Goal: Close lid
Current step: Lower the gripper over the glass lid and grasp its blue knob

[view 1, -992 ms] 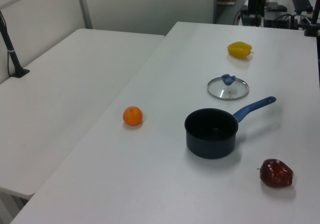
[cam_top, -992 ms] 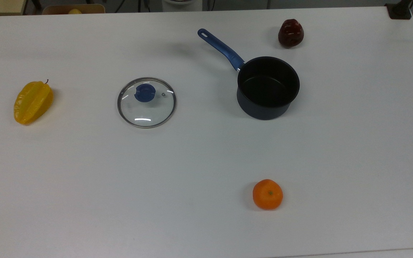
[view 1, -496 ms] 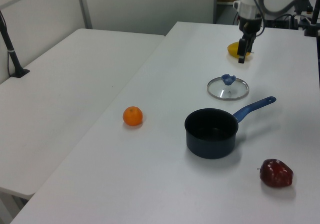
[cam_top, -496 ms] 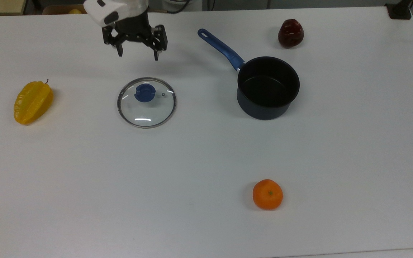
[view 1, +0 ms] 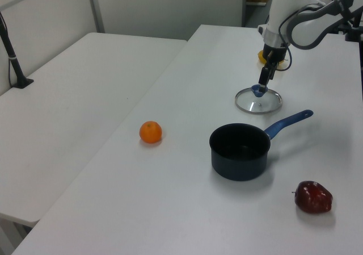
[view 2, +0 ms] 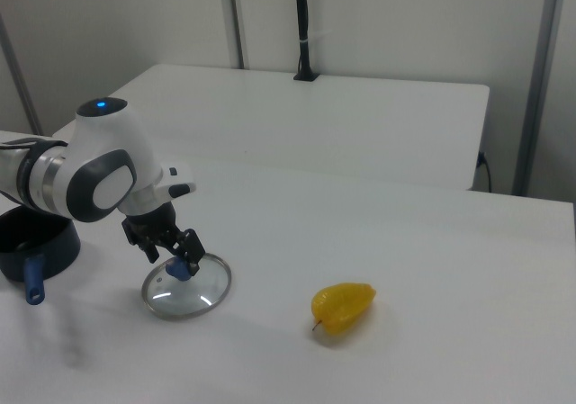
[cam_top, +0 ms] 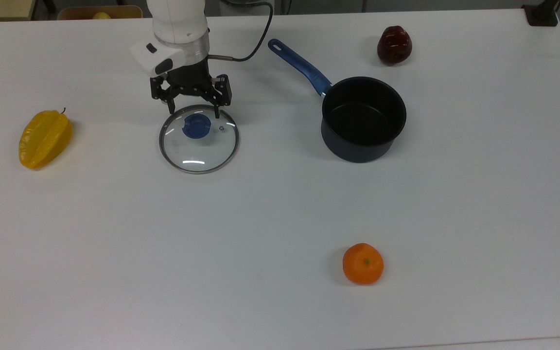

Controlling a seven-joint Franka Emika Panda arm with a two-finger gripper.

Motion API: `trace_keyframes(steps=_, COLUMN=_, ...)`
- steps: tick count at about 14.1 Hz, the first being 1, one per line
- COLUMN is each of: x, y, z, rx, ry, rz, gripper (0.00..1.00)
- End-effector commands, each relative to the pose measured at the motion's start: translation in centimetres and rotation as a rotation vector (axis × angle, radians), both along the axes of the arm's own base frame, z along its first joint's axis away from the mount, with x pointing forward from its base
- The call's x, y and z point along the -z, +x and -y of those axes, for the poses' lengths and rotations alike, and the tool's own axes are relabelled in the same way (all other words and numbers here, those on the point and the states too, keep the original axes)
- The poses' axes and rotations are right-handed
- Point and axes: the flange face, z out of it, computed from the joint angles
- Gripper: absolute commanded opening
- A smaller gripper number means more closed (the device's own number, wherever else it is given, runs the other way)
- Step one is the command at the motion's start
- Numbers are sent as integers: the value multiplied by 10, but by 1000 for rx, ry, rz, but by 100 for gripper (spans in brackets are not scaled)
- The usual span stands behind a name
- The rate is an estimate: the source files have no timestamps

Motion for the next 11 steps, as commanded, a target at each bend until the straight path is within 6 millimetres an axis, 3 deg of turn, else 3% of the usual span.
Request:
trace_keyframes(steps=1, x=16, y=8, z=-5, rx=-24, ry=7, rz=35, gripper=100)
trace_keyframes(steps=3, x=24, y=12, z=-13, rx=-38, ry=8, rz=43, gripper=97)
trace_keyframes(steps=7, x=25, y=14, z=-14, rx=-38, ry=9, rz=43, gripper=69)
trace_keyframes(steps=10, x=18, y=18, z=-13, rx=-32, ry=9, rz=58, gripper=64)
trace_keyframes(steps=11, x=16, y=19, z=-12, rx=-30, ry=9, rz=61, gripper=58)
